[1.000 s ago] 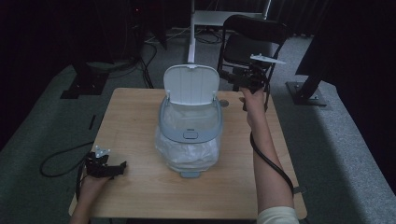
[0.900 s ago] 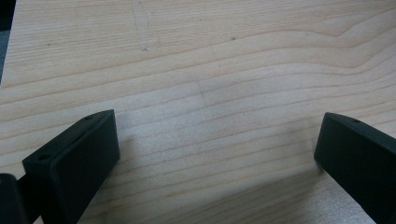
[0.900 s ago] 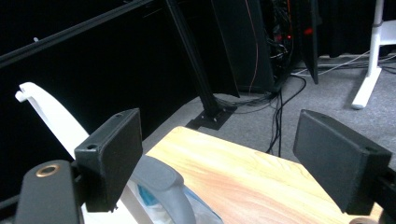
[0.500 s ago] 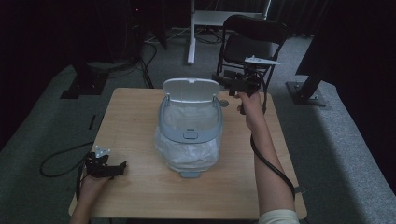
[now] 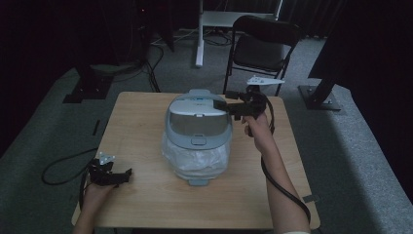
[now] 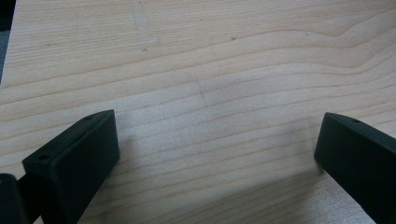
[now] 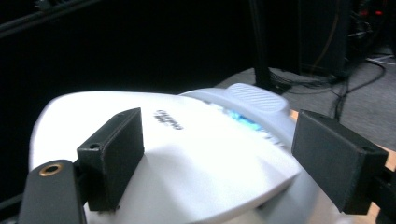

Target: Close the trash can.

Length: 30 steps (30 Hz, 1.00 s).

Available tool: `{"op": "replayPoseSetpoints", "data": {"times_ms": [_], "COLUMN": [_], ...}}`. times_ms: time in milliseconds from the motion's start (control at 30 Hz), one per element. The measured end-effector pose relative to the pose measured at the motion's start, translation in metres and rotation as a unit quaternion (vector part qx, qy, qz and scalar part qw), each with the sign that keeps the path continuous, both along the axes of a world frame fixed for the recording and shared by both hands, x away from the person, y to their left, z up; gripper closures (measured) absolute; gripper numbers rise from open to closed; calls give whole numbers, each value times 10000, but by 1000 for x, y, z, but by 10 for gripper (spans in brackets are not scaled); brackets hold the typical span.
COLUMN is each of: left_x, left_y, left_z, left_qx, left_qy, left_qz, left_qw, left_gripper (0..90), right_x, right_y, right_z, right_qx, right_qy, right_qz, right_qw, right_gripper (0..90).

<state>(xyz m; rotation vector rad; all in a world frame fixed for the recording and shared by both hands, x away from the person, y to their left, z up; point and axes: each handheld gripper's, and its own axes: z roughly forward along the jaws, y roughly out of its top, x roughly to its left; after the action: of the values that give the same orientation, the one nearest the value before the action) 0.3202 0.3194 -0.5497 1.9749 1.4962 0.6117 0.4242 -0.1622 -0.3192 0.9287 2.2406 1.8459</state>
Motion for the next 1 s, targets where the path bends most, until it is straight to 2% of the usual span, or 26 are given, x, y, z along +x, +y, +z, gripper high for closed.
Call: {"op": "replayPoseSetpoints", "data": {"times_ms": [133,300,433,500,633,767,800,833,1000], "left_x": [0,0,0,0,0,0,0,0,0], "left_y": [0,0,0,0,0,0,0,0,0], "left_z": [0,0,0,0,0,0,0,0,0], "left_qx": [-1,0,-2,-1,0,1,-1,0,0], "left_qy": [-2,1,-2,-1,-2,0,-3,1,0], "left_qz": [-1,-1,0,-1,-1,0,0,0,0], "left_qw": [10000,10000,10000,10000,10000,10000,10000,10000,10000], "left_gripper": [7,7,7,7,7,7,7,7,7], "right_x": [-10,-19,-31,-37,-48,-57,-57,-61,-67], "right_y": [3,10,13,15,23,31,31,34,37], "right_z": [-6,-14,-17,-19,-22,-26,-26,-27,-28], "right_qx": [35,-40,-44,-135,-448,-812,-812,-870,-873], "right_qy": [-105,-148,-375,-515,-824,-1045,-1045,-1116,-1168], "right_qz": [100,153,83,53,-147,-368,-368,-468,-504], "right_qw": [9999,9998,9993,9986,9955,9905,9905,9888,9880], "right_gripper": [162,148,134,127,121,120,120,106,107]}}
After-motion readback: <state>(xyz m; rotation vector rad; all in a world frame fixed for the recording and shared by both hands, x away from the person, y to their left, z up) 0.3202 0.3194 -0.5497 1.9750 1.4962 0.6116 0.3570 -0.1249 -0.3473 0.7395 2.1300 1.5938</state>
